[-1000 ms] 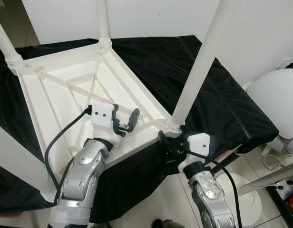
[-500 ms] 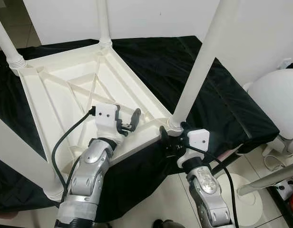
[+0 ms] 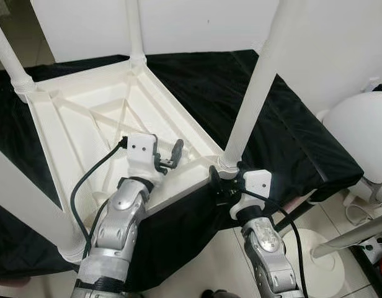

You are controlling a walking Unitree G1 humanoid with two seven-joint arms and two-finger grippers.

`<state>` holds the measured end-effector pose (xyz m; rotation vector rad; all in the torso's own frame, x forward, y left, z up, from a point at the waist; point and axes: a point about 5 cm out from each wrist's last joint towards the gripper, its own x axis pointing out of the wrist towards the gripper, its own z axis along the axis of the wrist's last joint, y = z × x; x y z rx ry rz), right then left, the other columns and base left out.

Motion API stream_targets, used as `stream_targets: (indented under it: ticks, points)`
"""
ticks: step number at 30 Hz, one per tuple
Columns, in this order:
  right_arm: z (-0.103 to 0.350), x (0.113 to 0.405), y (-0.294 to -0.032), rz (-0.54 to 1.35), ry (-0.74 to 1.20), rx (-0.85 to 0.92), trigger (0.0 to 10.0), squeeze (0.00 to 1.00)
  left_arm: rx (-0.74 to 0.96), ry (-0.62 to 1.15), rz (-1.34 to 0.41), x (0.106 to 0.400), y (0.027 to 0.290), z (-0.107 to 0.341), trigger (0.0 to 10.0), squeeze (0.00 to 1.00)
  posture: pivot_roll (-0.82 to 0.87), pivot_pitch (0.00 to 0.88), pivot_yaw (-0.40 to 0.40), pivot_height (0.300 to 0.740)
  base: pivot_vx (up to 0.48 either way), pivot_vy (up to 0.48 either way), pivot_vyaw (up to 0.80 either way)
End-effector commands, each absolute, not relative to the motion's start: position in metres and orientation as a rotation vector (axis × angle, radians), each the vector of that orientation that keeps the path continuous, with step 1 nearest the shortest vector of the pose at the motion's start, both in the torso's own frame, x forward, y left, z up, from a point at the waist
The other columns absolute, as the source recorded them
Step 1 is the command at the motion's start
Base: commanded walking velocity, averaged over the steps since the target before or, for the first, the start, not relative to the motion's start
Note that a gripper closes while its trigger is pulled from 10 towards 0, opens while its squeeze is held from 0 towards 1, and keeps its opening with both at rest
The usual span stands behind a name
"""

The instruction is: Building children table

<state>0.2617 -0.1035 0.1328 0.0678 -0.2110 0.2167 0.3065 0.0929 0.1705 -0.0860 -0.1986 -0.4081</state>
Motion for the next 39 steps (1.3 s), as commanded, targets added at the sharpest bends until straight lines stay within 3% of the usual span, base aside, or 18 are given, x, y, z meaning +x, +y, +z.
stream_targets:
  ticks: [1, 13, 23, 30, 39]
  points:
    - [0.130, 0.262, -0.104, 0.206, -0.205, 0.074, 10.0, 0.00, -0.055, -0.194, -0.476, 0.307, 0.087, 0.168, 10.0, 0.00, -0.02, 0.041, 0.021, 0.740, 0.000, 0.000, 0.00]
    - [0.135, 0.265, -0.108, 0.202, -0.231, 0.060, 10.0, 0.00, -0.004, -0.227, -0.490, 0.317, 0.092, 0.176, 10.0, 0.00, -0.01, 0.066, 0.027, 0.740, 0.000, 0.000, 0.00]
    - [0.141, 0.249, -0.097, 0.434, -0.218, 0.044, 10.0, 0.00, 0.094, -0.246, -0.654, 0.297, 0.085, 0.176, 10.0, 0.00, 0.01, 0.099, 0.008, 0.740, 0.000, 0.000, 0.00]
    - [0.150, 0.264, -0.099, 0.568, -0.216, 0.030, 10.0, 0.00, 0.083, -0.246, -0.824, 0.281, 0.077, 0.184, 10.0, 0.00, 0.01, 0.114, -0.001, 0.740, 0.000, 0.000, 0.00]
    - [0.148, 0.289, -0.124, 0.678, -0.149, -0.048, 10.0, 0.00, -0.016, -0.165, -1.029, 0.257, 0.085, 0.192, 10.0, 0.00, 0.03, 0.112, -0.011, 0.740, 0.000, 0.000, 0.00]
